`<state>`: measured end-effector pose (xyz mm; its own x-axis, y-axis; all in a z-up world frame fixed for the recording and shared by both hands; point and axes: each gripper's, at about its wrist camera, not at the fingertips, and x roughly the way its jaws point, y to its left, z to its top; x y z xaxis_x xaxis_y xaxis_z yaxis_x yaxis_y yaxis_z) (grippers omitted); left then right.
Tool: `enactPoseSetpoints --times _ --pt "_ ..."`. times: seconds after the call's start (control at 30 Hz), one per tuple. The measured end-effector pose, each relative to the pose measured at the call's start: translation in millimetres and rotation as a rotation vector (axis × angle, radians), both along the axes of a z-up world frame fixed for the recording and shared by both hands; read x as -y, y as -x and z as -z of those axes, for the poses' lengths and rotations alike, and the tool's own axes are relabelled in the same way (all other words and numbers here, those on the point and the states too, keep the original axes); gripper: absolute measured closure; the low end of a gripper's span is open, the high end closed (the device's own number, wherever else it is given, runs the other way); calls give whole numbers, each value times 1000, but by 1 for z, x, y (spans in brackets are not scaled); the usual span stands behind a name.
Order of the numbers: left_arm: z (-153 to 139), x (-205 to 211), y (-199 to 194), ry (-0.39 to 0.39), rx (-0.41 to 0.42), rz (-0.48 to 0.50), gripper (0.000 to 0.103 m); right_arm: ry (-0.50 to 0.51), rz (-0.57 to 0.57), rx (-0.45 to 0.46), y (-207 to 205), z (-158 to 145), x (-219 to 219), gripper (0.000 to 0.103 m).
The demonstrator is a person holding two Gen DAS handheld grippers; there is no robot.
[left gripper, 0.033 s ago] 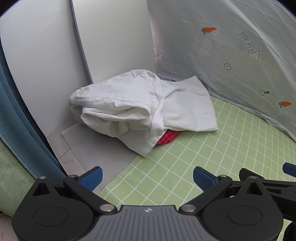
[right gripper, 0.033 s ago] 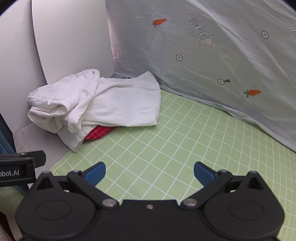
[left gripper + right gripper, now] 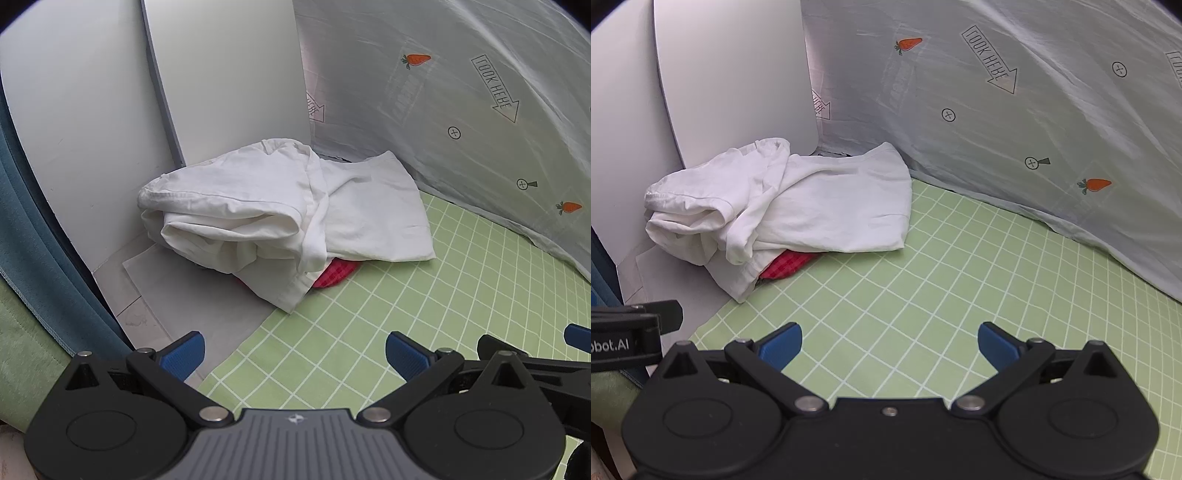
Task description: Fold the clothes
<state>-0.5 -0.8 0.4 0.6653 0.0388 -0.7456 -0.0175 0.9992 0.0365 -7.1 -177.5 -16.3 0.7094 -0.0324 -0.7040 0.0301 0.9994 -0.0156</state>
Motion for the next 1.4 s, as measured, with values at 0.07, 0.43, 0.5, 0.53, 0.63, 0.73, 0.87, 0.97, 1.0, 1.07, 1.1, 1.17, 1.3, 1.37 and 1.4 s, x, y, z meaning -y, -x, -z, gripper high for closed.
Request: enactPoseSetpoints --times 0.07,0.43,0.5,0.53,0.63,0.73,0.87,0.97,1.0,1.07,1.1,1.17,1.3,1.37,1.4 --pt "-1 1 1 5 -2 0 0 0 0 1 0 0 0 0" --pt "-4 7 -1 0 -4 -1 0 4 -1 3 -3 -2 3 0" --pt "-6 8 0 -4 -4 -1 0 2 1 2 -4 -1 3 0" --pt "-6 8 0 -3 -5 -2 0 1 1 0 -4 -1 3 0" --pt "-6 10 0 -5 -3 -2 0 1 1 -2 -6 -2 4 0" --pt "-6 11 -2 -6 -1 0 0 -2 5 0 -5 0 2 0" --pt "-6 12 -3 -7 -1 2 0 -4 6 -1 -6 0 3 0" --pt "-5 11 -3 -6 -2 3 0 -6 6 -3 -6 0 3 0" --pt "-5 11 -4 -5 -2 3 0 -6 7 -4 -6 0 3 0" --pt "-5 12 -3 -7 -3 3 0 -7 7 -5 -7 0 4 0" --pt "-5 12 -3 -7 -3 3 0 -7 7 -6 -7 0 4 0" --pt "-5 12 -3 -7 -2 2 0 -8 7 -7 -7 0 4 0" --pt "-6 12 -2 -8 0 1 0 -8 6 -8 -8 0 5 0" --pt "-5 12 -2 -9 0 2 0 -9 6 -7 -9 0 4 0" --pt "-5 12 -2 -8 0 2 0 -10 6 -7 -9 1 5 0"
